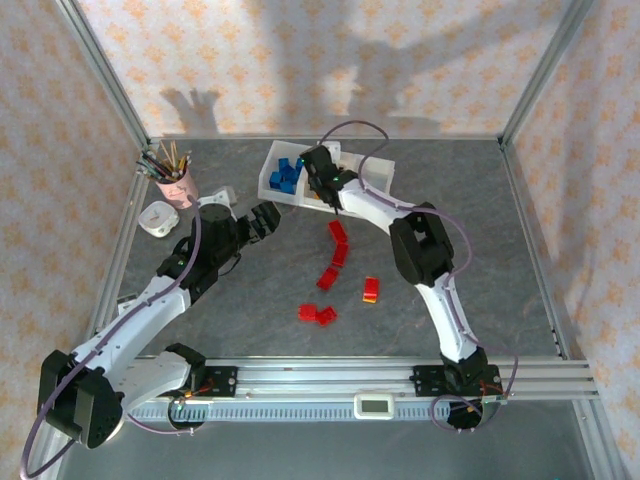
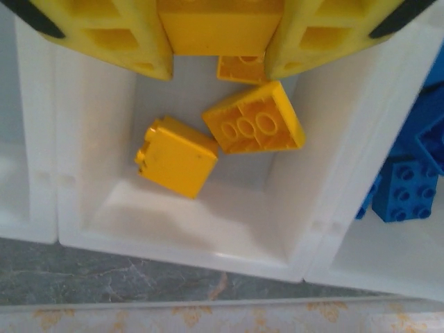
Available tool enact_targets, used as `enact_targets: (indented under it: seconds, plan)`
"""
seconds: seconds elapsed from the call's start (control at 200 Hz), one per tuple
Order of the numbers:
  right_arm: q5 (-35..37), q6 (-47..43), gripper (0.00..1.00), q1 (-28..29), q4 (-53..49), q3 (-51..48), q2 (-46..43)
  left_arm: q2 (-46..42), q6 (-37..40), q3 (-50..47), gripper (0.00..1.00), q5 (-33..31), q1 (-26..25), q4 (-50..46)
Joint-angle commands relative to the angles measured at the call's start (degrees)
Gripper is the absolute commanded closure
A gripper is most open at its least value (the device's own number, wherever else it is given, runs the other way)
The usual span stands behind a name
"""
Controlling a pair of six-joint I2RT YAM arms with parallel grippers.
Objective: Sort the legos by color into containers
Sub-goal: Place the lego in the container, then pick up the lego from the lego.
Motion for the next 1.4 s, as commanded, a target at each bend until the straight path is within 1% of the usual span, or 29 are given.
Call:
enact_targets:
  seconds: [0.0,0.03,0.12,0.25,0.4,0.551,0.706,0.861,1.036,1.181,1.321,1.396]
  plan:
    - [2.6,-2.2,0.54,-0.1,-3.9,5.0,2.2,0.7,1.7,2.2,0.01,-0.7,0.5,-1.2]
    - [2.9,-2.4,0.50,-0.1,-4.0,5.5,2.3,0.8,1.8,2.4,0.01,-0.6,0.5,-1.4]
    - [2.2,-2.8,0.46,-0.1,-4.1,5.1,1.1,0.7,2.1,2.7,0.01,-0.2,0.5,-1.3]
    - [0.1,-1.9,0.42,0.0,-4.4,1.4,-4.8,-0.1,1.9,2.7,0.01,-0.3,0.5,-1.8]
    - [-3.1,0.5,0.35,0.1,-2.0,-11.8,-16.8,-1.5,1.9,2.1,0.01,1.7,0.4,-1.8]
    - [-4.8,3.8,0.29,0.0,-3.7,-23.6,-26.6,-3.2,2.1,0.6,0.01,2.7,-1.1,-2.0]
    - [-6.8,8.2,0.23,0.1,-4.1,-37.0,-36.8,-4.3,1.9,-1.1,0.01,1.4,-5.4,-2.0]
    - [-7.0,11.8,0.18,0.2,-5.9,-47.9,-44.4,-5.3,-0.4,-3.8,0.01,0.5,-9.5,-0.7]
    - [-8.0,16.4,0.16,1.4,-7.5,-58.7,-51.2,-6.7,-4.0,-8.1,0.01,-0.2,-13.1,2.6]
    - [-9.4,19.1,0.15,2.6,-8.1,-65.6,-55.2,-7.8,-6.5,-11.0,0.01,-1.1,-15.5,4.9]
    - [-13.2,20.2,0.16,4.7,-5.8,-69.7,-56.0,-7.4,-7.2,-11.8,0.01,-1.5,-15.8,4.9]
    - [-13.6,21.1,0.18,6.4,-5.2,-70.3,-55.4,-7.1,-7.3,-11.7,0.01,-1.3,-15.9,5.1]
